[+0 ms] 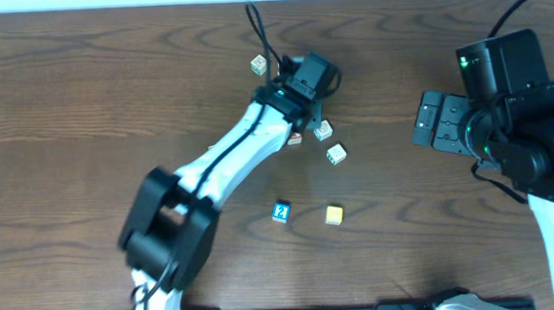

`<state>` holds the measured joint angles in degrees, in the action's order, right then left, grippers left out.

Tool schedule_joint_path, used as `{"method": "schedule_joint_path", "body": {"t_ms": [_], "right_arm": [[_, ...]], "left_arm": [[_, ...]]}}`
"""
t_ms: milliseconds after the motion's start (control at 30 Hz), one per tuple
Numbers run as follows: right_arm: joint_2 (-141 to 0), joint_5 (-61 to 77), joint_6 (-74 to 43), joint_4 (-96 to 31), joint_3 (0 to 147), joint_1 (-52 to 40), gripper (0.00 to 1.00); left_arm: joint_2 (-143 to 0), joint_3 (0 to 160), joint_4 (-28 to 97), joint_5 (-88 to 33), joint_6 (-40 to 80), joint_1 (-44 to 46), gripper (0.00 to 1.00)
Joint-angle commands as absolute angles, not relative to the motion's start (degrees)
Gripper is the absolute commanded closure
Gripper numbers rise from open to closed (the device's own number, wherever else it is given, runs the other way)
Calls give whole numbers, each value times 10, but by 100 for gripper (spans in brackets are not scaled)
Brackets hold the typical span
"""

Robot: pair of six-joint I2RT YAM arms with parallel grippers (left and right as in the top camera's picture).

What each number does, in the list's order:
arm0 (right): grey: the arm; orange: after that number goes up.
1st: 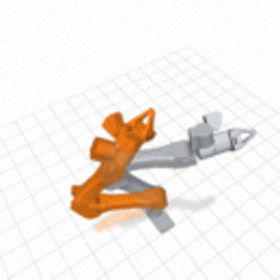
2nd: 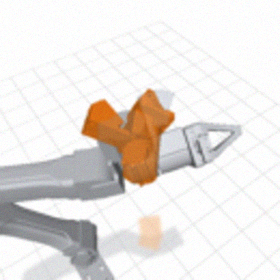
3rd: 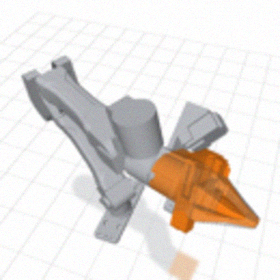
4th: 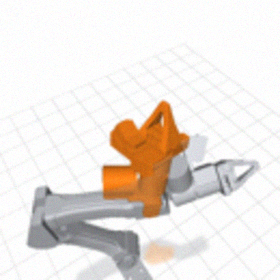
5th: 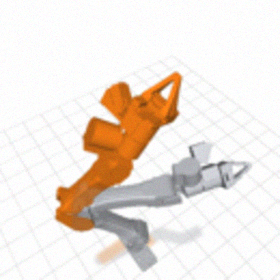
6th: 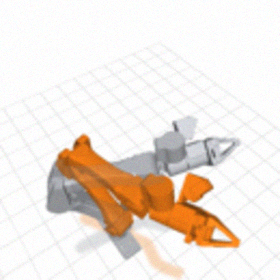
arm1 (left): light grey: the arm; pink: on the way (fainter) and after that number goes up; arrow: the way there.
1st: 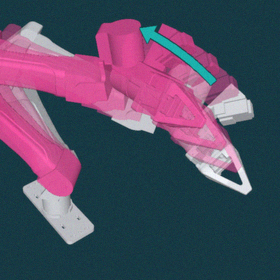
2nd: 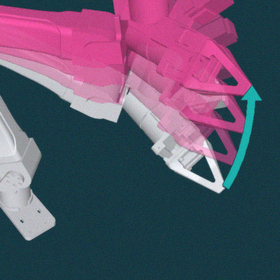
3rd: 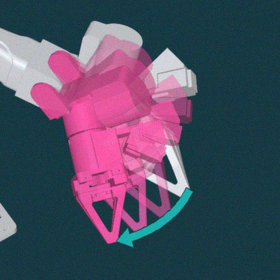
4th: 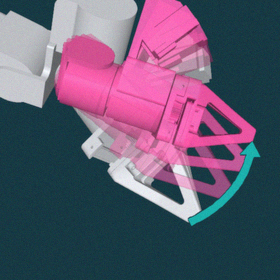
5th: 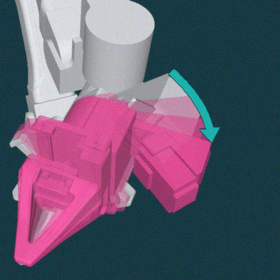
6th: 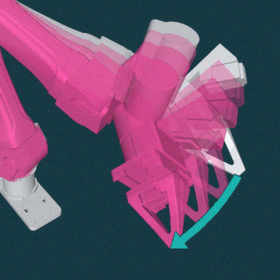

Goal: Spell out Ai2
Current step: 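Release the 'I' block and raise both grippers over the blocks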

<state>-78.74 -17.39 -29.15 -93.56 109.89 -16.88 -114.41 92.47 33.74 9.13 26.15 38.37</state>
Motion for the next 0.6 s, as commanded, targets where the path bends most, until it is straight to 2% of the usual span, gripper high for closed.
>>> {"method": "schedule_joint_path", "body": {"t_ms": [0, 167, 233, 300, 367, 433, 500, 567], "right_arm": [[-788, -178, -299, -931, 1074, -166, 3], [-788, -177, -299, -888, 987, -175, 6], [-788, -177, -299, -860, 958, -190, 12], [-788, -175, -299, -829, 930, -207, 27], [-789, -173, -299, -801, 899, -223, 48], [-790, -164, -300, -772, 866, -233, 63], [-796, -143, -299, -734, 832, -239, 75], [-811, -126, -299, -702, 808, -241, 83]], "left_arm": [[-1065, 947, 352, 158, 217, 383, 52], [-963, 947, 412, 214, 152, 376, 23], [-930, 947, 449, 214, 138, 369, 21], [-898, 947, 489, 214, 138, 358, 20], [-868, 947, 526, 214, 138, 346, 19], [-839, 947, 560, 214, 140, 332, 13], [-807, 947, 587, 214, 142, 317, 3], [-778, 947, 602, 214, 144, 303, 5]]}}
